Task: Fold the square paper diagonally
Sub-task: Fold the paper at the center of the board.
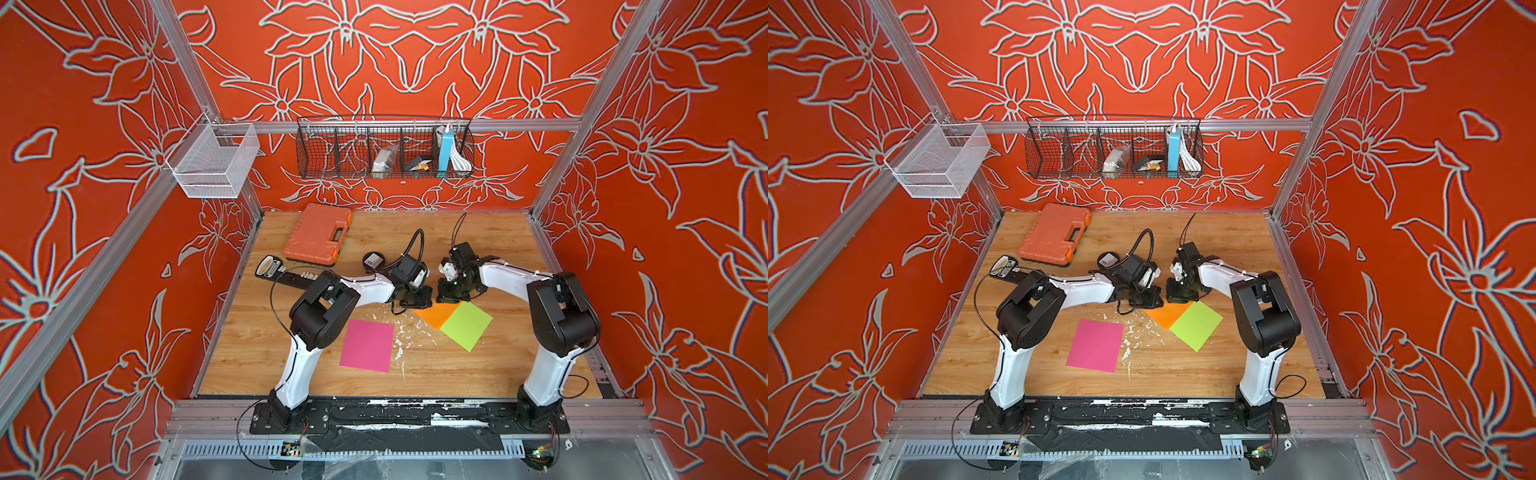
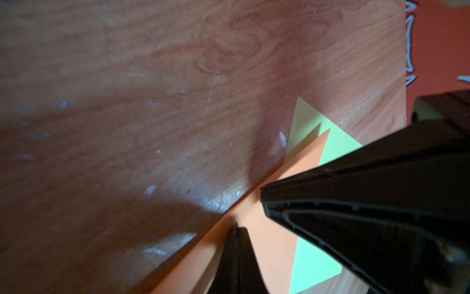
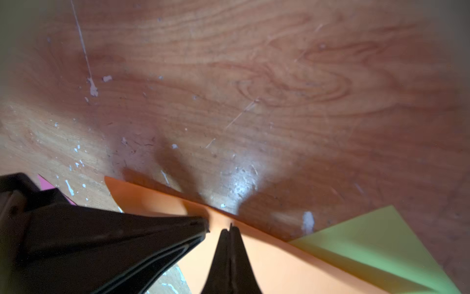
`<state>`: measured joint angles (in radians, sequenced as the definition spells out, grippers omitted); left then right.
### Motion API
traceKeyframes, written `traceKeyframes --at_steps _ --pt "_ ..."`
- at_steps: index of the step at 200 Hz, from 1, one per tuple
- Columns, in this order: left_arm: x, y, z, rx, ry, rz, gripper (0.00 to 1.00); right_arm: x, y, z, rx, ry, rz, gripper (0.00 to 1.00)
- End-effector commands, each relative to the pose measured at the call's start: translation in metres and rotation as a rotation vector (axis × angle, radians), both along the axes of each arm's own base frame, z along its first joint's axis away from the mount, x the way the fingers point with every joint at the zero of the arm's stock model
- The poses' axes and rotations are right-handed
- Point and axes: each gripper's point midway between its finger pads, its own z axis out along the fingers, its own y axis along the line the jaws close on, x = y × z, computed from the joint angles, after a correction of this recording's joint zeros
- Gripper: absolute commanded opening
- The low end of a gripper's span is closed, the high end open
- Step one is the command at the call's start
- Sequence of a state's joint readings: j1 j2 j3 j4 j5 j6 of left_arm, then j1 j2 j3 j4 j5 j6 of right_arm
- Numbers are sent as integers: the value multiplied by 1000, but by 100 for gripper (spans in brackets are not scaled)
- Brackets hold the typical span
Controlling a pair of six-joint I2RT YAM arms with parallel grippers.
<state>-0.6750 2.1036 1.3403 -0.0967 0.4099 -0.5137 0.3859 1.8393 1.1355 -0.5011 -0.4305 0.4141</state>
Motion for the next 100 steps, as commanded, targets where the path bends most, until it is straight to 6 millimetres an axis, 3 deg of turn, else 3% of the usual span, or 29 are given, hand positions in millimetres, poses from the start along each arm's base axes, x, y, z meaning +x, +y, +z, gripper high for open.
traceKeyframes --at_steps 1,32,100 --pt "-7 14 -5 71 29 23 0 -3 -6 -14 -37 19 -6 0" --pt "-1 9 3 51 28 47 0 -6 -7 -24 -47 42 4 0" --pt "10 -3 23 2 14 59 0 -6 -12 -23 -71 30 12 0"
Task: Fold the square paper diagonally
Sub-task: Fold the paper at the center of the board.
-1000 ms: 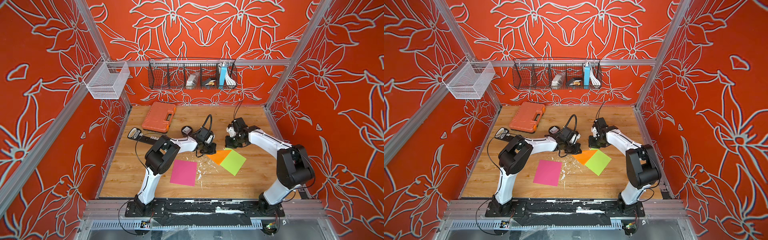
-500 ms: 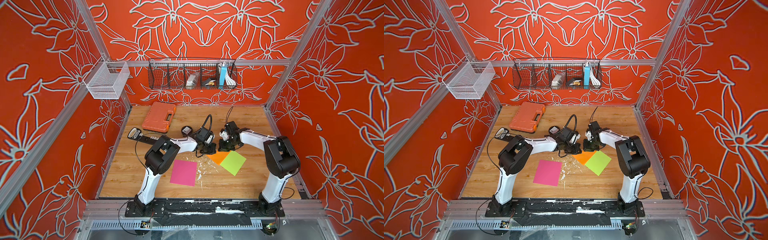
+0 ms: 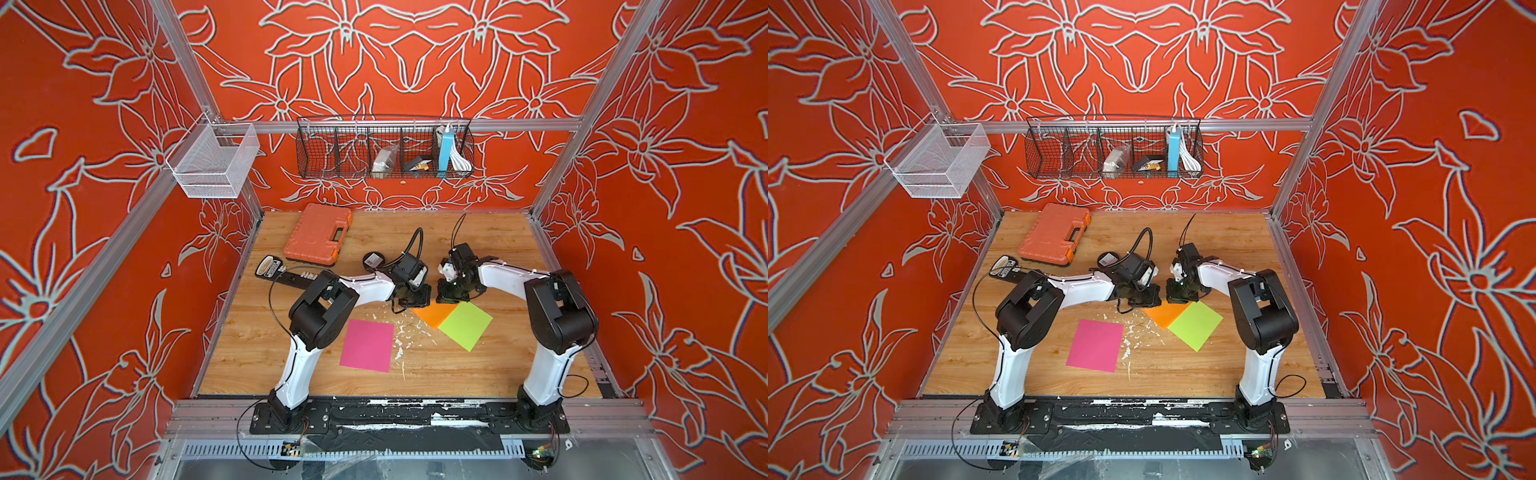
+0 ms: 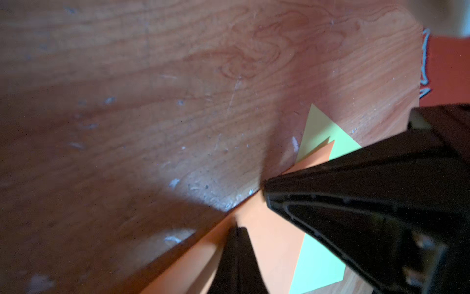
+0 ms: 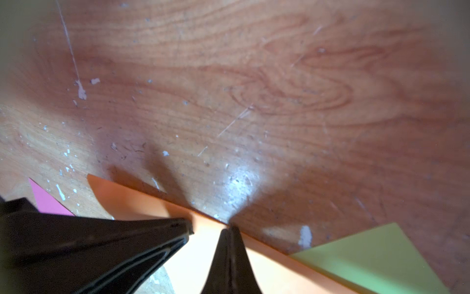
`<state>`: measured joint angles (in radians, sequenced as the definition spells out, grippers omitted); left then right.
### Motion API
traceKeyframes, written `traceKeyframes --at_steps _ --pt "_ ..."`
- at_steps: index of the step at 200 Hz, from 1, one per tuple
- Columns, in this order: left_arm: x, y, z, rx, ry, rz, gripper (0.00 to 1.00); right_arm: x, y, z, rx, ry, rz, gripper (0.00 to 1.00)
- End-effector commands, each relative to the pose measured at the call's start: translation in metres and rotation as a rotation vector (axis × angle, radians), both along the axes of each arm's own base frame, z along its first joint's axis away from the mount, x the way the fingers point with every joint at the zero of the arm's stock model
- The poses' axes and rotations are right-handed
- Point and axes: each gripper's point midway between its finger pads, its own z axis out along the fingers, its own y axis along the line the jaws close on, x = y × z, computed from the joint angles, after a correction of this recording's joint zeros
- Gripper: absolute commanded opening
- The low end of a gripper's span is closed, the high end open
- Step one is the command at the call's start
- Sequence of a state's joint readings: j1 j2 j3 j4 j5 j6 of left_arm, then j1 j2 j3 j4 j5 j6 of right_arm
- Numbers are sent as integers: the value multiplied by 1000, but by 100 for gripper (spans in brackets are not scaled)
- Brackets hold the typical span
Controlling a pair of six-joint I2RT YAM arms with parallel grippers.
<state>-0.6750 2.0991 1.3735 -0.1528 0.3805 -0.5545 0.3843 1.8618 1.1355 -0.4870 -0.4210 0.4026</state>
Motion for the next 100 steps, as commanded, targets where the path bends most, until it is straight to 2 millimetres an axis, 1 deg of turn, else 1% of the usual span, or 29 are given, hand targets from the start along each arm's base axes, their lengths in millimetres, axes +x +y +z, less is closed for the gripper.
traceKeyframes --at_steps 1,39,100 --pt "6 -6 18 -20 -9 12 0 -9 -10 -15 -59 30 5 0" --pt "9 -12 16 -19 -1 8 0 -9 -10 -14 -57 28 7 0" --pt "5 -12 -1 18 28 7 0 -9 -11 -13 -59 25 5 0"
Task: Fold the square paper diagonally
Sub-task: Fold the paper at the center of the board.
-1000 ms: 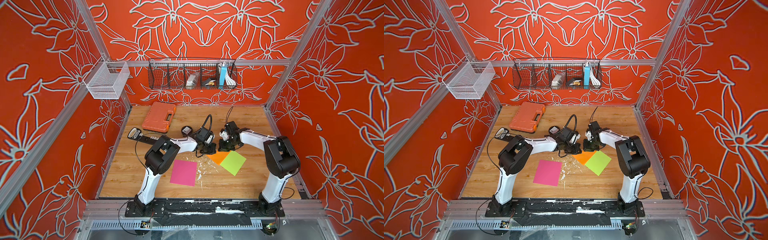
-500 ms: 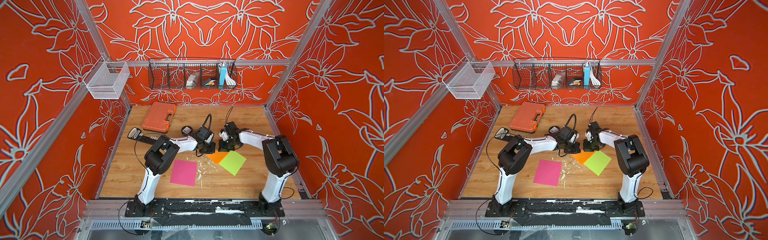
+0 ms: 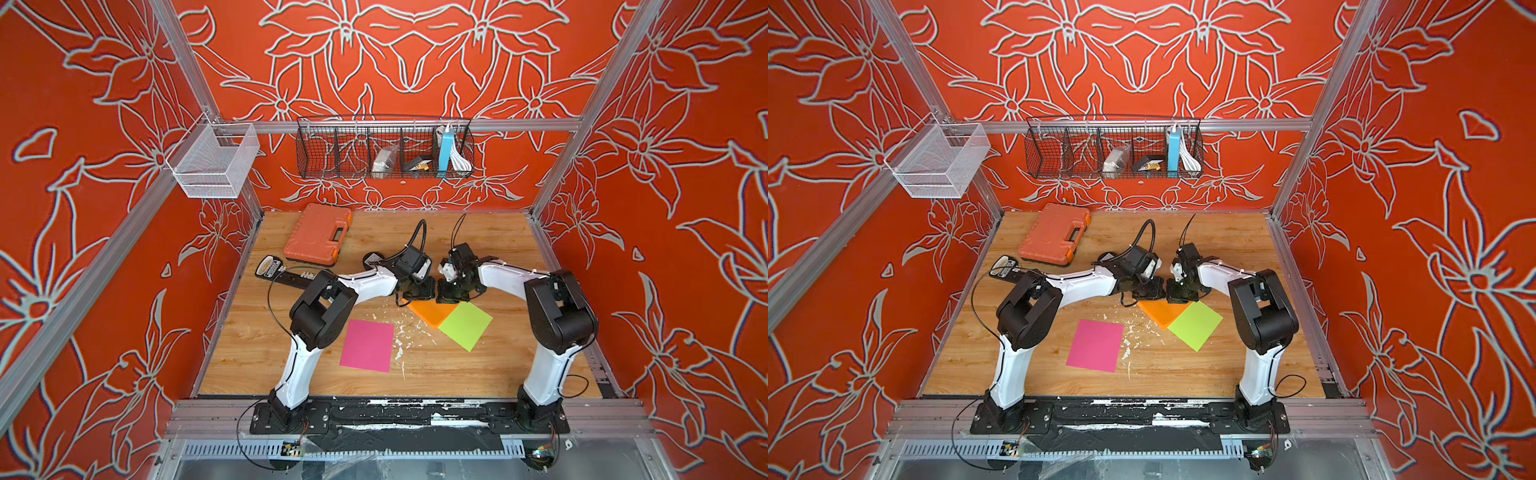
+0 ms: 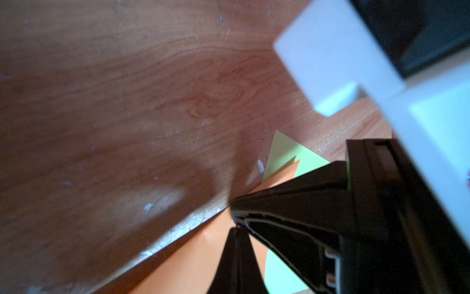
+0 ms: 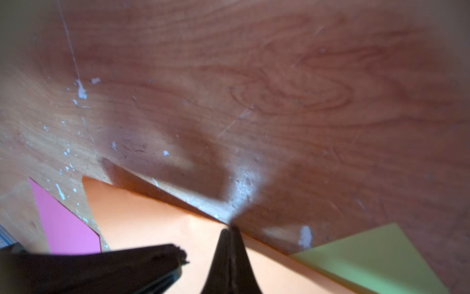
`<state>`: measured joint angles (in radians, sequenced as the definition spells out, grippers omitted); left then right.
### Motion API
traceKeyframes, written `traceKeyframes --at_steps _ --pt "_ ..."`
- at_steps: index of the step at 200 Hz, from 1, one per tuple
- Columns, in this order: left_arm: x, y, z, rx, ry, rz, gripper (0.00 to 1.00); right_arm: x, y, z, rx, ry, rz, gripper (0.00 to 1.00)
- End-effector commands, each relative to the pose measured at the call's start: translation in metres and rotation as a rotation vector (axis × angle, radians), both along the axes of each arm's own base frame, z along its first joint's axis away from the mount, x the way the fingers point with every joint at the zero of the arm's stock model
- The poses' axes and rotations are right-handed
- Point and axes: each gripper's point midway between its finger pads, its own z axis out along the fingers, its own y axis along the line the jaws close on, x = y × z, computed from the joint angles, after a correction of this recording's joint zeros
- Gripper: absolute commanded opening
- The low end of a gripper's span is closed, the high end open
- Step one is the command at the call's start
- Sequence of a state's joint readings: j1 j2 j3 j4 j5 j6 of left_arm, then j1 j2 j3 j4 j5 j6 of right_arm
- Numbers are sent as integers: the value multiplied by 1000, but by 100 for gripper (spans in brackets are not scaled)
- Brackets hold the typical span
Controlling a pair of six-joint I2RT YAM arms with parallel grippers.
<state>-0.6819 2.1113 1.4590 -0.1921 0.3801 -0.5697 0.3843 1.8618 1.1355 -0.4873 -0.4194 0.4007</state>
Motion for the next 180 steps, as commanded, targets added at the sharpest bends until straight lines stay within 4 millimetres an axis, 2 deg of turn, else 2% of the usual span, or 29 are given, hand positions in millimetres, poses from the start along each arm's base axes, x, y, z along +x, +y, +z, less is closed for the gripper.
traceKeyframes --at_steps 1,67,112,180 --pt "-6 2 -22 44 47 2 0 -9 -11 -13 -57 27 3 0" --pt "-7 3 -35 67 67 3 0 -9 -12 -14 -66 29 4 0" --pt "-9 21 -46 117 63 26 0 -10 -14 -16 -73 30 5 0" --pt "-13 52 -46 139 65 64 0 -10 -17 -18 -96 28 2 0"
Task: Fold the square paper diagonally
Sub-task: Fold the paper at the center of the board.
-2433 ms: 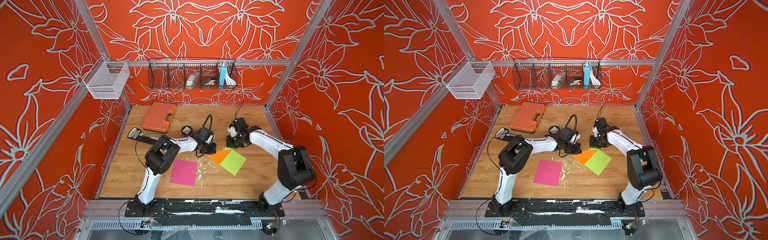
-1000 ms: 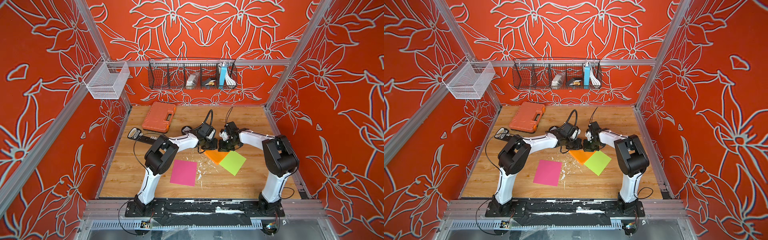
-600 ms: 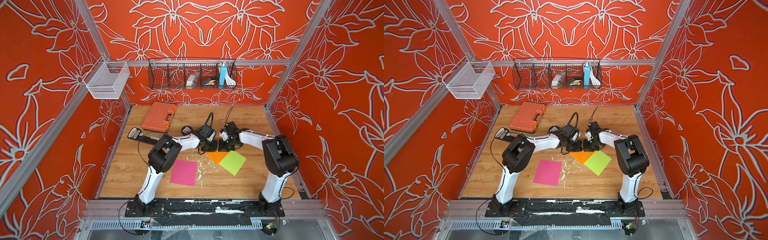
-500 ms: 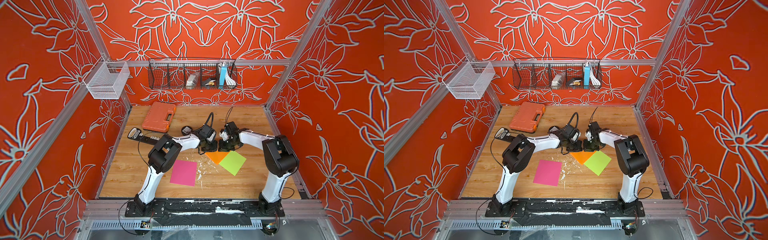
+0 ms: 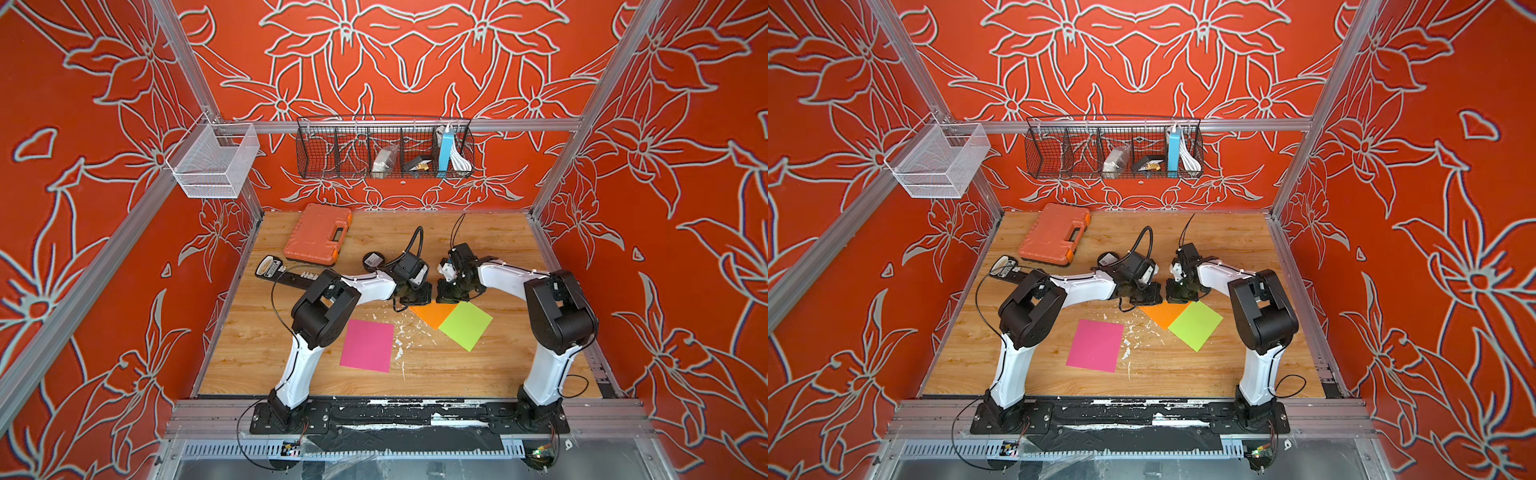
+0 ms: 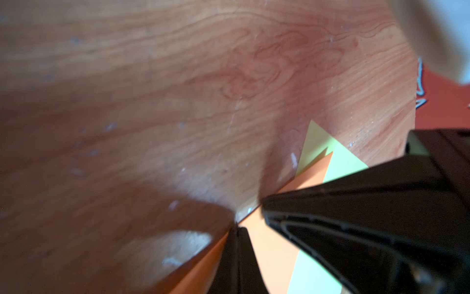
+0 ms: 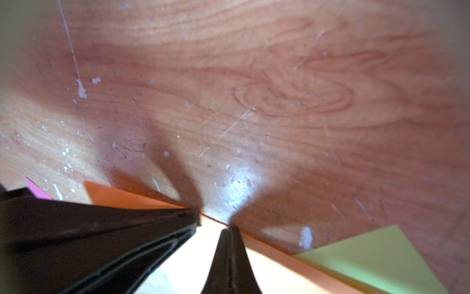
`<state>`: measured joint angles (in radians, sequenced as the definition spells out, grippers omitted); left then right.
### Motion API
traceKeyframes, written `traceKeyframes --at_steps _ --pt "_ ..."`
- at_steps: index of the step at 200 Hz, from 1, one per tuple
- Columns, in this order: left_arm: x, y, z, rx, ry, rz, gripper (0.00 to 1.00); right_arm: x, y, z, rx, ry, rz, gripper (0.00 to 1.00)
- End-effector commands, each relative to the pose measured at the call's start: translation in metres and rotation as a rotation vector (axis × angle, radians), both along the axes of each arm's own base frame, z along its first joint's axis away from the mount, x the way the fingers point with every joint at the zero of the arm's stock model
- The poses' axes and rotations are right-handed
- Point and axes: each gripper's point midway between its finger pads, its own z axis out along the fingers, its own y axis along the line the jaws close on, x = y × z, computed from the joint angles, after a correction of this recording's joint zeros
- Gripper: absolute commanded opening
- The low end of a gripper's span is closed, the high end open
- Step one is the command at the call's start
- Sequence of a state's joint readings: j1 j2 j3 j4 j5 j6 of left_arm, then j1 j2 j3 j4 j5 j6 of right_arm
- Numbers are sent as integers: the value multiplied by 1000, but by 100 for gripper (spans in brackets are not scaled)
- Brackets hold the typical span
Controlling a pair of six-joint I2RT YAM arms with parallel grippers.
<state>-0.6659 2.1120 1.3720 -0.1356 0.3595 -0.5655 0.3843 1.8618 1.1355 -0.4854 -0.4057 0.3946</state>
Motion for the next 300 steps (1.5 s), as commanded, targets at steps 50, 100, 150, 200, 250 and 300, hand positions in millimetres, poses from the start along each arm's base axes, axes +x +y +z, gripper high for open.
traceKeyframes --at_steps 50,100,150,200,250,300 --pt "-9 51 -23 109 60 60 0 -11 -17 -17 -91 35 -3 0" --pt "-11 67 -24 122 61 83 0 -11 -17 -18 -91 37 -4 0" --pt "-14 82 -30 132 77 107 0 -11 -17 -17 -90 34 -4 0" --pt "-18 99 -36 146 93 132 0 -11 -16 -16 -89 34 -2 0" --pt "-24 114 -40 156 109 143 0 -11 -16 -15 -86 31 -2 0" --pt "-29 122 -47 180 126 147 0 -11 -16 -14 -84 30 -2 0"
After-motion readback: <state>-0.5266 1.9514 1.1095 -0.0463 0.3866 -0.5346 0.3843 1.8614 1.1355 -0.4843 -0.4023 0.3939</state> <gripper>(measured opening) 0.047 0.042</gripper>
